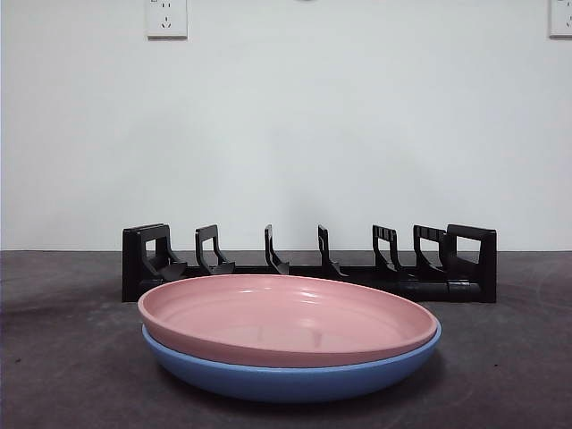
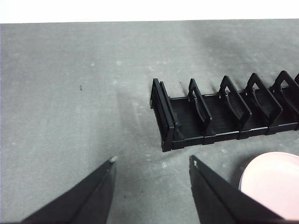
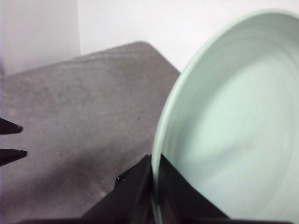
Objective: Place the plate
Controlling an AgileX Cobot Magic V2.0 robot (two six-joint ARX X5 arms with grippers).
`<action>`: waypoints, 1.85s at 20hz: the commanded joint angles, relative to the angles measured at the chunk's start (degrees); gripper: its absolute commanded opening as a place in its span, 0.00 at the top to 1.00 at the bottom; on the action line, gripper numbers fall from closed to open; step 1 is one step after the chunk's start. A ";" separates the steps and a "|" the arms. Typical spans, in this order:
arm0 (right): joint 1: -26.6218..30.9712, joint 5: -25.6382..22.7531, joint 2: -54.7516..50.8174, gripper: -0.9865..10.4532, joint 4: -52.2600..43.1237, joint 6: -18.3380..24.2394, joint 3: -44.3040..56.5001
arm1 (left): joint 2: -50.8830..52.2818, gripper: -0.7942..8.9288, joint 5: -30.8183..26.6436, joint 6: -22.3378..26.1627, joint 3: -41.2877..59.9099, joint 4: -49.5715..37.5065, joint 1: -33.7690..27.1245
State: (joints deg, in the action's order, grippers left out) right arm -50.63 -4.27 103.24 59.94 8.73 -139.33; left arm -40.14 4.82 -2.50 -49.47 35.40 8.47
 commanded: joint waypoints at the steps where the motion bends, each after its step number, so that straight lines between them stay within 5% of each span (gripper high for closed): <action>1: -0.48 0.33 -1.70 0.90 1.44 -0.37 -1.46 | -0.22 0.66 0.09 -0.15 -0.74 -0.66 -0.07; 10: -0.63 2.51 -19.04 0.90 0.57 -0.76 5.53 | -0.22 0.66 0.11 -2.49 -0.74 -0.66 -0.07; 17: -0.61 -9.16 -56.78 0.90 -14.43 -5.64 60.13 | -0.22 0.66 0.11 -3.17 -0.74 -0.55 -0.04; 21: -0.61 -12.35 -67.45 0.90 -14.67 -6.78 82.05 | -0.24 0.66 0.11 -3.17 -0.74 -0.17 -0.04; 28: -2.29 -12.37 -60.65 0.90 -19.76 -2.23 100.06 | -0.22 0.66 0.11 -3.19 -0.74 0.24 -0.04; 37: -12.13 -10.32 -31.71 0.90 -35.10 1.62 96.98 | -0.28 0.66 0.11 -3.13 -0.72 1.09 -0.04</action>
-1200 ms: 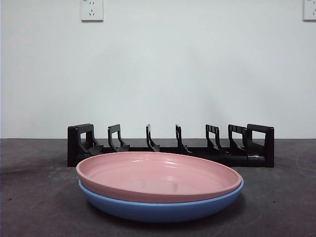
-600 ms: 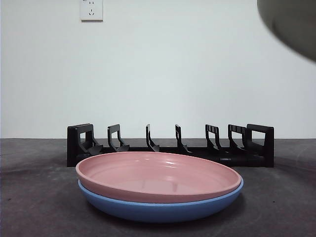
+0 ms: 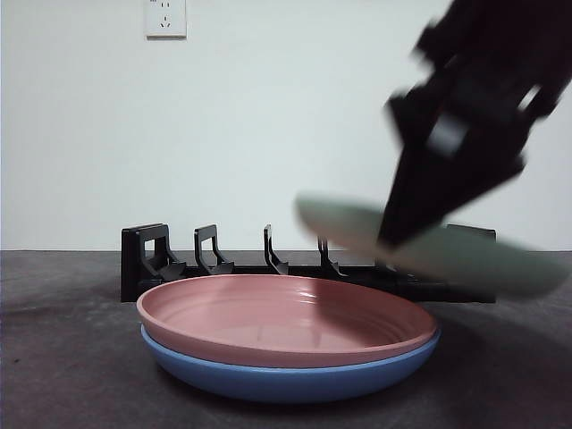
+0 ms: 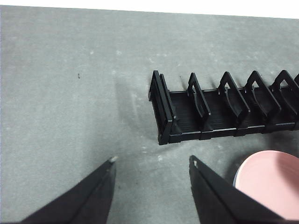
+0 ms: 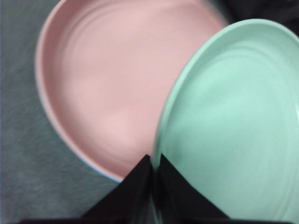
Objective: Place the plate
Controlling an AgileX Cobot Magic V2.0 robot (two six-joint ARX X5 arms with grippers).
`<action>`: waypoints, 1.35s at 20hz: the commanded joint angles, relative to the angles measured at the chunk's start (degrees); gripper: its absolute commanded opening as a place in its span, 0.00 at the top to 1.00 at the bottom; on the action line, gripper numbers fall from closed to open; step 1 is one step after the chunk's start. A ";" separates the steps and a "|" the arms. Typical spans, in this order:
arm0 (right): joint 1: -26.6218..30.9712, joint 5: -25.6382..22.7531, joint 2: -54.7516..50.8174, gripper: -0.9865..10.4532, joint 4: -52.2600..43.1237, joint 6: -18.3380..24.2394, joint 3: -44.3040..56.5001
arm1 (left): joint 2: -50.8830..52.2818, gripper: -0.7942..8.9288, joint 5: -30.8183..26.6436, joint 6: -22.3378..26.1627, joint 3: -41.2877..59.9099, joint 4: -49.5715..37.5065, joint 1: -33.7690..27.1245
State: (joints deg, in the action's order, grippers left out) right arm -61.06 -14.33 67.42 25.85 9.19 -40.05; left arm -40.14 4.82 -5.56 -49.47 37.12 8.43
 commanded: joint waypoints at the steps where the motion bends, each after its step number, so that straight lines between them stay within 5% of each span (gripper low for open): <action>1: -2.69 -0.28 6.86 0.90 -1.29 1.97 -3.58 | -0.28 0.66 0.11 -0.04 -0.72 -0.66 0.00; 11: -6.36 2.51 21.49 0.90 -3.43 5.20 -14.10 | -0.28 0.66 0.11 0.17 -0.72 -0.61 0.00; 27: -10.45 10.01 21.68 0.90 1.88 -1.29 -14.10 | -0.28 0.66 0.11 0.59 -0.72 -0.68 0.00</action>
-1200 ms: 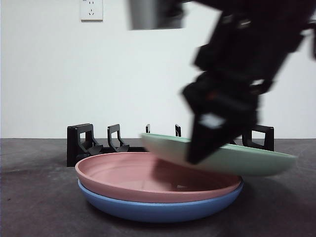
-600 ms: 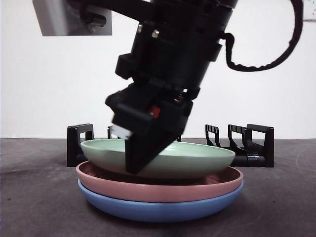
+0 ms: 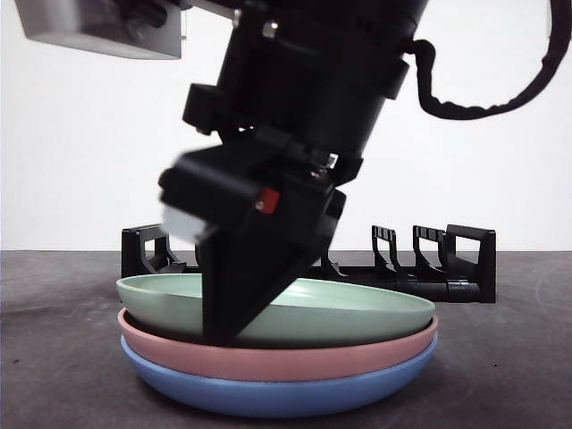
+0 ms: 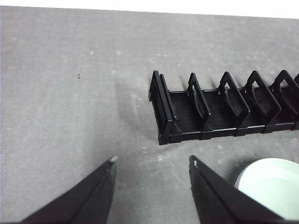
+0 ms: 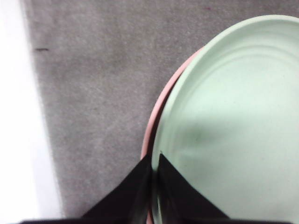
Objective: Place the plate
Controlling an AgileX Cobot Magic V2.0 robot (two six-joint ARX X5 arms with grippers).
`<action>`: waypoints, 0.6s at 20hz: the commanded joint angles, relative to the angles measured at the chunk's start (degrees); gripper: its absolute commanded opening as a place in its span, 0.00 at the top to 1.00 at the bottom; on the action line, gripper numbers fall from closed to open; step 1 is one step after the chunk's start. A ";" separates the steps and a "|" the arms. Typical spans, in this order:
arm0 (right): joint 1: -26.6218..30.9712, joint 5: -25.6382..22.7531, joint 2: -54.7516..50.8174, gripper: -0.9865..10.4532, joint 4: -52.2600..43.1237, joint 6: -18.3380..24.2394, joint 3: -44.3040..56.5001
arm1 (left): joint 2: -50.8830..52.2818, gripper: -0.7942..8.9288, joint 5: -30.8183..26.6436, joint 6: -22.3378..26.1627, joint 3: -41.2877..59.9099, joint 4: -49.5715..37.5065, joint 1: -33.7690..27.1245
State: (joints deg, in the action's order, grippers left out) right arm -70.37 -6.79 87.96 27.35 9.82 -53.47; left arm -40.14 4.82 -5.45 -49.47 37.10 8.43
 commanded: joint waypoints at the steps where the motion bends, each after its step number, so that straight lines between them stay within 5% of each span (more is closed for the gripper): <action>1: -1.14 2.49 1.14 0.89 0.35 -1.92 -0.68 | -0.28 0.66 0.11 0.48 -0.72 -0.66 0.00; 4: -1.14 2.29 1.11 0.77 0.48 -1.95 -0.83 | -0.28 0.66 0.11 0.46 -0.72 -0.66 0.00; 12: -1.01 2.05 -2.51 0.70 7.91 -1.81 -9.70 | -0.28 0.66 0.11 0.46 -0.72 -0.68 0.00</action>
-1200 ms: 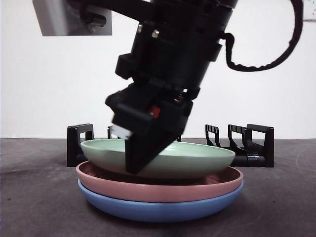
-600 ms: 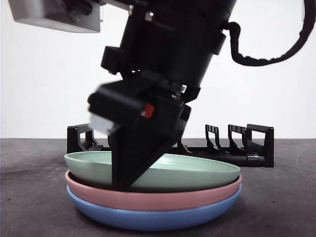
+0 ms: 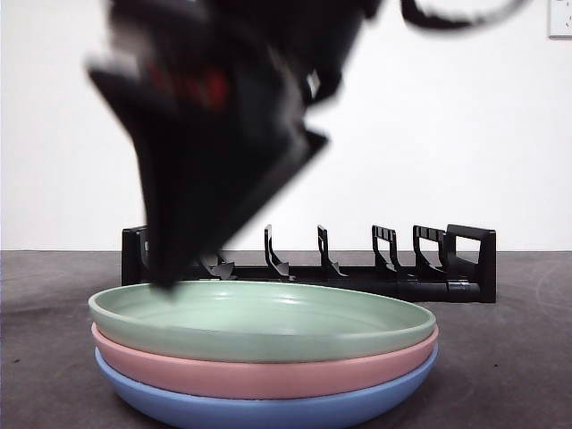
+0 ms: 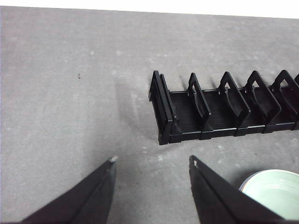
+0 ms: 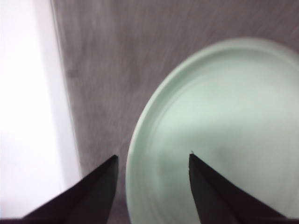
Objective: Place the plate
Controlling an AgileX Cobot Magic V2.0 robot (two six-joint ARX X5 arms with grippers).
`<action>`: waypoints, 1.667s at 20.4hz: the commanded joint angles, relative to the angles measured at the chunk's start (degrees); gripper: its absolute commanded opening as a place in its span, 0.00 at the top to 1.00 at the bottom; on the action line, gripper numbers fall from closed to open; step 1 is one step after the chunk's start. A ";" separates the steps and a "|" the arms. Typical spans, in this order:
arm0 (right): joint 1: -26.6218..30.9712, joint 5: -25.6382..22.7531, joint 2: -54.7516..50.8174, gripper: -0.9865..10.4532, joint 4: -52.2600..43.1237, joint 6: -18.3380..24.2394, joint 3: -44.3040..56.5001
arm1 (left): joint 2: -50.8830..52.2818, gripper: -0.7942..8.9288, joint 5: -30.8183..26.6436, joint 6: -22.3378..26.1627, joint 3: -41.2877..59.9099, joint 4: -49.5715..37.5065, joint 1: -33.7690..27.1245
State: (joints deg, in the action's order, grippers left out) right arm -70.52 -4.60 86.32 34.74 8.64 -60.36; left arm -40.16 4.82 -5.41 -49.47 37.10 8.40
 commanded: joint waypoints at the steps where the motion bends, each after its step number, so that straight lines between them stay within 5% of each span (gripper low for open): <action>1: -0.85 -0.42 -1.79 0.70 1.70 -0.42 -4.52 | -0.26 0.66 0.11 0.42 -0.72 -0.68 0.02; 5: 2.34 -12.33 -7.43 0.70 3.85 3.76 -6.93 | -0.26 0.66 0.11 0.15 -0.72 -0.68 0.02; 7: 8.44 -13.31 -10.58 0.70 3.34 3.87 -6.69 | -0.26 0.66 0.11 0.15 -0.72 -0.70 0.02; 15: 46.77 4.28 -17.22 0.70 -7.41 5.16 -4.61 | -0.26 0.66 0.11 -0.24 -0.72 -3.37 0.02; 19: 58.03 8.28 -17.20 0.70 -8.81 4.63 -4.61 | -0.26 0.66 0.11 -0.24 -0.72 -6.01 0.02; 21: 59.78 8.26 -17.20 0.70 -7.28 3.93 -4.61 | -0.26 0.69 0.13 -0.24 -0.72 -5.95 0.02; 22: 59.89 8.31 -17.20 0.83 -7.48 3.78 -4.61 | -0.26 0.87 0.17 -0.22 -0.72 -5.53 0.02; 23: 59.89 8.55 -17.20 0.88 -7.96 3.93 -4.61 | -0.20 0.90 0.31 -0.15 -0.72 -5.22 0.02; 34: 59.91 10.60 -17.25 0.90 -9.16 3.45 -4.61 | 0.57 0.91 0.33 0.22 -0.74 -5.81 0.02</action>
State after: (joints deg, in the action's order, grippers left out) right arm -10.50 5.91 68.66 26.28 12.99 -64.45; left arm -39.35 4.86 -5.54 -49.47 31.73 8.40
